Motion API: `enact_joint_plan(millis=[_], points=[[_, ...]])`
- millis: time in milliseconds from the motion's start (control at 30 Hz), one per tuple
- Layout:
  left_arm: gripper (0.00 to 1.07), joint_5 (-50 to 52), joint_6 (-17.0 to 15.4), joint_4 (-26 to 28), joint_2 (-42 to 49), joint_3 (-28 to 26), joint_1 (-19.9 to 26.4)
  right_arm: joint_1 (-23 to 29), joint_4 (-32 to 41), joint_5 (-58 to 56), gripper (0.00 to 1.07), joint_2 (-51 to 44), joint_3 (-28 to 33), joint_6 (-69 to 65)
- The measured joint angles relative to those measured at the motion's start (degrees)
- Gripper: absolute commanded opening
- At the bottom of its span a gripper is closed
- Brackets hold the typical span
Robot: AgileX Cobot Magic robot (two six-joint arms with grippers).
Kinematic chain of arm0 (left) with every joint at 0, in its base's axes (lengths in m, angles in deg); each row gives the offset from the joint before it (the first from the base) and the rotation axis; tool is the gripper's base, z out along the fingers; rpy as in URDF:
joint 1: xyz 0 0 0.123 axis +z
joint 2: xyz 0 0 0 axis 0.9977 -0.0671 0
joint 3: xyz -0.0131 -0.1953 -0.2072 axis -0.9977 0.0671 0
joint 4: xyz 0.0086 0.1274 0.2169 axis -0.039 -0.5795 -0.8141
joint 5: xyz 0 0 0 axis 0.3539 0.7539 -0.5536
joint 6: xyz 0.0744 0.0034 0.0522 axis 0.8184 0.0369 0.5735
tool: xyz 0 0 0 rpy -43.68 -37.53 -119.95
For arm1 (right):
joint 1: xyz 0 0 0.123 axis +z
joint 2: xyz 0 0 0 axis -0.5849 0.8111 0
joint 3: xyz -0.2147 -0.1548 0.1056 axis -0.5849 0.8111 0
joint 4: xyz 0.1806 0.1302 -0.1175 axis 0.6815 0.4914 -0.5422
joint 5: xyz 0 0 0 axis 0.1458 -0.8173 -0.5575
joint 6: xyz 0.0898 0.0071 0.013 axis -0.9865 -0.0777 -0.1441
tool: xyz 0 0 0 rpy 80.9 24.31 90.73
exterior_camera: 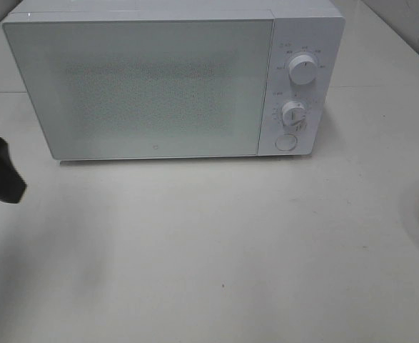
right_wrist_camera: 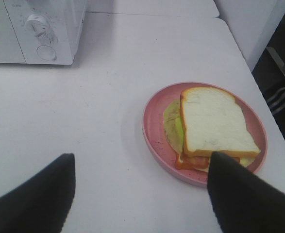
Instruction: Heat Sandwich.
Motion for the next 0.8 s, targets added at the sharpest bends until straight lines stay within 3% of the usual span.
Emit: enact_joint_plan(millis=[167, 267, 567, 800], points=[[0.98, -3.9, 0.0, -1.72, 2.52, 0.0, 5.1, 0.0, 0.0, 0.0, 0.72, 0.0, 0.0, 0.0], [0.98, -8.19, 0.0, -2.58, 6.76, 0.0, 12.89, 0.0, 0.0, 0.0, 0.71, 0.0, 0.0, 0.0], [0.98, -13.24, 0.0, -2.52, 15.93, 0.69, 16.67, 0.0, 0.0, 0.0, 0.71, 0.0, 0.0, 0.0], [0.98, -14.09, 0.0, -2.58, 26.99, 7.91, 16.67, 0.0, 0.0, 0.0, 0.71, 0.0, 0.0, 0.0]])
